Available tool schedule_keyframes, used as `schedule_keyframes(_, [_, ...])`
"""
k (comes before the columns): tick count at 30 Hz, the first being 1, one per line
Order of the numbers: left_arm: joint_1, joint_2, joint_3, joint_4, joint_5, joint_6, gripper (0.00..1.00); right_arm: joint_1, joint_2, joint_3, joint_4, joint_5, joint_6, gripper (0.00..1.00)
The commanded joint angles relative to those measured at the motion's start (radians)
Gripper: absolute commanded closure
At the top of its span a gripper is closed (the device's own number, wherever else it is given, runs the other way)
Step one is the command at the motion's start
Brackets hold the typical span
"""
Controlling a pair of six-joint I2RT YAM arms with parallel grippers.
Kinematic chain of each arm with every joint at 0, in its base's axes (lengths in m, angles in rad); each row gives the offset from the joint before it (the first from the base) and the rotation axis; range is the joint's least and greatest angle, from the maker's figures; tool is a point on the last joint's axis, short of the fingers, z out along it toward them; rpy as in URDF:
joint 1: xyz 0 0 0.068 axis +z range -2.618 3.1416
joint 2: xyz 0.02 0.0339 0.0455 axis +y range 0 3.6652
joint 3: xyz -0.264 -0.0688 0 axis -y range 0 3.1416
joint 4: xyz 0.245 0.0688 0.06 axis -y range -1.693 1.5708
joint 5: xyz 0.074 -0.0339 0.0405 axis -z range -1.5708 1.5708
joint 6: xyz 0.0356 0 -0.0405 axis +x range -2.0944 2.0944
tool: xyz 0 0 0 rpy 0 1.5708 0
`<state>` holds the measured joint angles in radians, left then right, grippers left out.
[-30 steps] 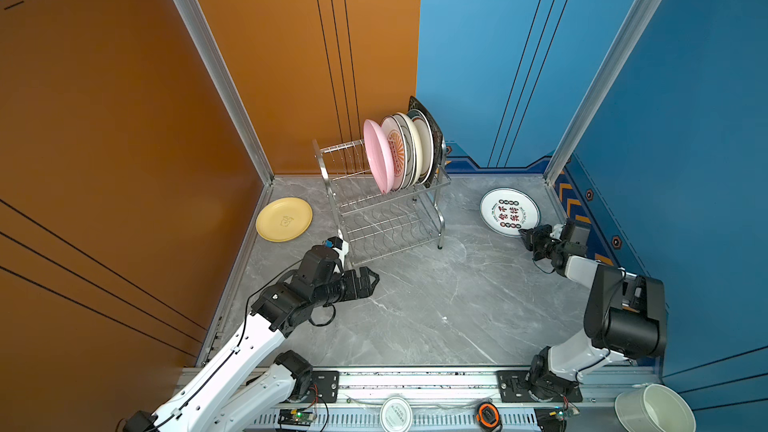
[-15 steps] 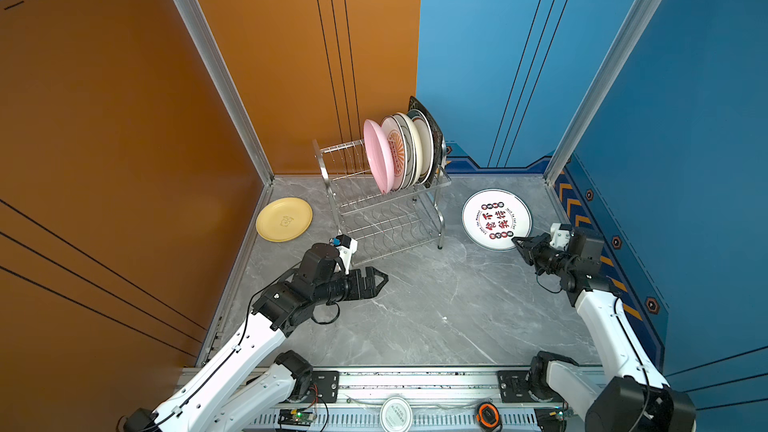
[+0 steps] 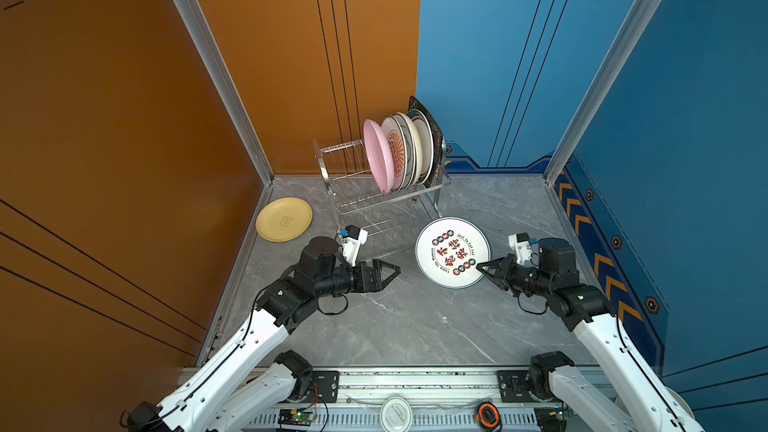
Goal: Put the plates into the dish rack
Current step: 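Slide the white red-lettered plate toward the left gripper with the right gripper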
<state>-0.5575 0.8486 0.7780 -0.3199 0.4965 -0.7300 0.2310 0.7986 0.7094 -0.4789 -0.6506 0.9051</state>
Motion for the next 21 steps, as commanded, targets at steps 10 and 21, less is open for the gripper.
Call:
schedule_keyframes(10, [0.011, -0.001, -0.036, 0.161, 0.076, -0.066, 0.21, 0.279, 0.103, 0.17, 0.054, 0.08, -0.041, 1.0])
schedule_keyframes(21, [0.036, -0.023, -0.067, 0.206, 0.096, -0.123, 0.51, 0.386, 0.2, 0.237, 0.099, 0.062, -0.071, 1.0])
